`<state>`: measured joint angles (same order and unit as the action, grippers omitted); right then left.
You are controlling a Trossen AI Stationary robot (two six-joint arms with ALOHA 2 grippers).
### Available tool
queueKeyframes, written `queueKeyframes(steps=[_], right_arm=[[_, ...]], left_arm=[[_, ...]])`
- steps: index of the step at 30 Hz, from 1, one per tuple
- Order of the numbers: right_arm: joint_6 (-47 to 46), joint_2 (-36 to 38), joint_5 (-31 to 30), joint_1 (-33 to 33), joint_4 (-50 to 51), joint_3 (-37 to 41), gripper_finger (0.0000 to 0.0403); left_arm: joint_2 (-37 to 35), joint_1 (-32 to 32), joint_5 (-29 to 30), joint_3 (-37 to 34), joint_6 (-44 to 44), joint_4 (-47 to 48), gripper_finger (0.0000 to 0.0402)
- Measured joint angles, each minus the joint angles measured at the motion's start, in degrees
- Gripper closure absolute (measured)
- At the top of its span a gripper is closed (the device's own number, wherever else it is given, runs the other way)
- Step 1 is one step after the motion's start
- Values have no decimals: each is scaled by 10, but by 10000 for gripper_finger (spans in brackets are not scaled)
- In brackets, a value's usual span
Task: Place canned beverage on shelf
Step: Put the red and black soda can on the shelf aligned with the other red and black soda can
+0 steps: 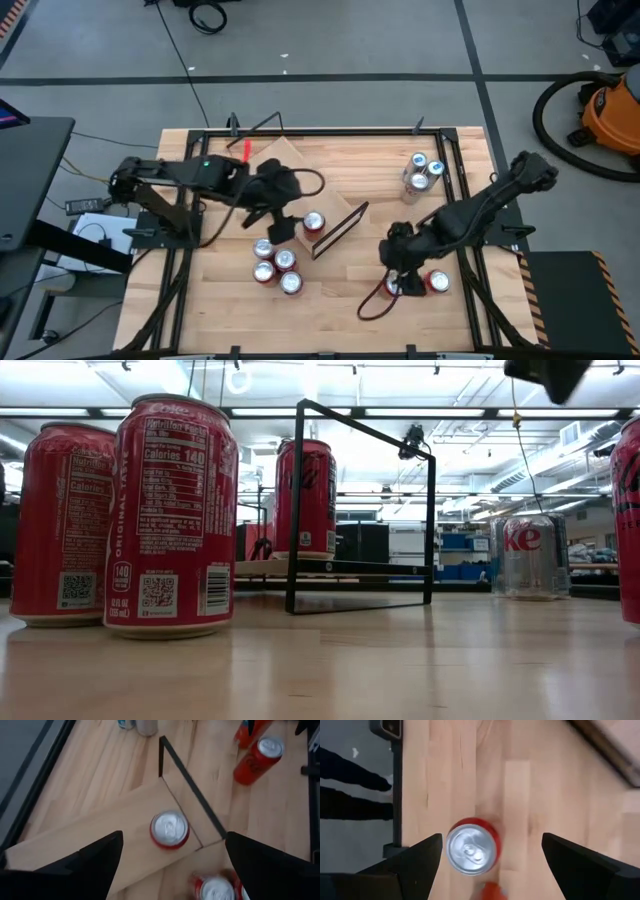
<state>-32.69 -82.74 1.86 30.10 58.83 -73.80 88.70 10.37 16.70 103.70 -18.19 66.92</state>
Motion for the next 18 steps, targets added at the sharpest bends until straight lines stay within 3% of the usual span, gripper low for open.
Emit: queueKeyframes(steps=[10, 18], right_arm=[[-74, -65, 13, 30, 7, 0, 50], [-98, -76, -34, 52, 18, -1, 50]], left_arm=[[-39, 17, 2, 0, -7, 41, 38], [-53, 17, 2, -1, -19, 68, 38]])
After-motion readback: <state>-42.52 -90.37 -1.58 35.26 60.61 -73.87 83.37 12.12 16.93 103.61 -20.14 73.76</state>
